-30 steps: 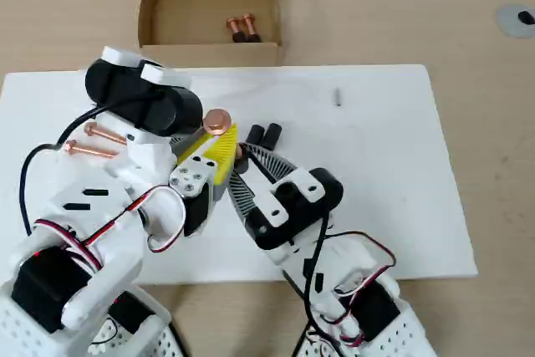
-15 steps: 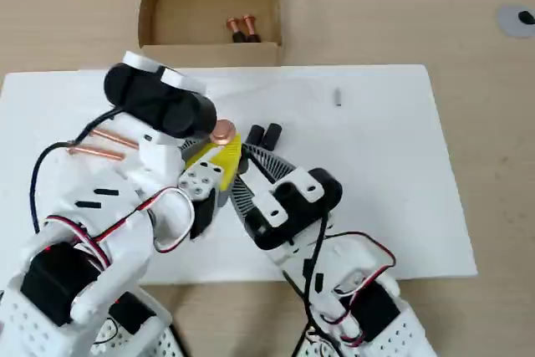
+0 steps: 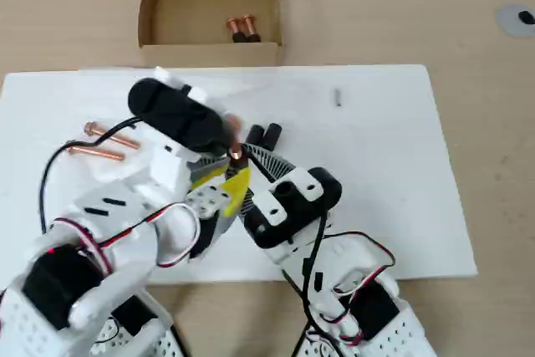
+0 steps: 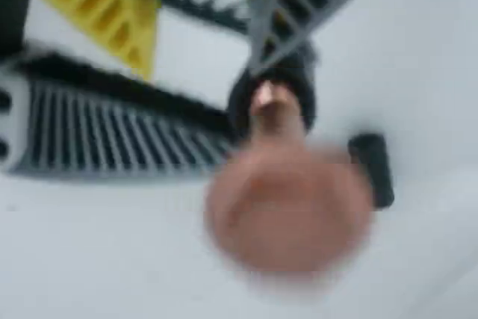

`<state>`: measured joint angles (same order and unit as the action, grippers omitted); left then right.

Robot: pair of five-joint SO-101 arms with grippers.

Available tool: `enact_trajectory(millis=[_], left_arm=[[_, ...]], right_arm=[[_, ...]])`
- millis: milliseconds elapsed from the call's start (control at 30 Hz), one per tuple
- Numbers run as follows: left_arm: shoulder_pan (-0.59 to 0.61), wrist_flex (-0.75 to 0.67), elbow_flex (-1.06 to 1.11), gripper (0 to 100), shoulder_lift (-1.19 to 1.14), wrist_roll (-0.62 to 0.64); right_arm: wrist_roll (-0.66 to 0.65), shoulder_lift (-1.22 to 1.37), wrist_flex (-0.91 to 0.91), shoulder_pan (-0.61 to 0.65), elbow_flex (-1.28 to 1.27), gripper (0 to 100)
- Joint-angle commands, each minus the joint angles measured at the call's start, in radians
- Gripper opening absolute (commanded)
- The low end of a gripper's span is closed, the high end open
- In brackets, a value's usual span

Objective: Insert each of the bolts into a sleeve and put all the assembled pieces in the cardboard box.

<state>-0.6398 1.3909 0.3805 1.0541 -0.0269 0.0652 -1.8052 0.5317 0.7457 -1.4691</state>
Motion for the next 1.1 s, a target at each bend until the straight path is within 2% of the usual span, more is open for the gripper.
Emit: enact_trajectory(millis=[0,200,433,567,733,900,1067], left_arm=[[-0.008,0.063,-0.08,11,-0.001,0.006],[-0.005,0.147,-0.1,12,0.005,0.006],[0.018,0.264,-0.221,11,-0.001,0.008],[0.176,0.265,-0.221,11,0.004,-0.002],[0.399,0.261,-0.146,11,0.007,-0.006],[0.624,0.253,0.026,11,0.005,-0.095],[0.792,0.107,0.236,11,0.007,-0.117]], right_arm=[[-0.005,-0.147,-0.028,-0.012,0.007,0.9],[-0.005,-0.147,-0.028,-0.012,0.007,0.9],[-0.006,-0.14,-0.066,-0.015,0.005,0.9],[-0.011,-0.131,-0.213,-0.047,0.005,0.9],[-0.06,0.016,-0.293,-0.125,0.051,0.9],[-0.061,0.325,-0.427,-0.194,0.219,0.9],[-0.057,0.783,-0.506,-0.268,0.539,0.9]])
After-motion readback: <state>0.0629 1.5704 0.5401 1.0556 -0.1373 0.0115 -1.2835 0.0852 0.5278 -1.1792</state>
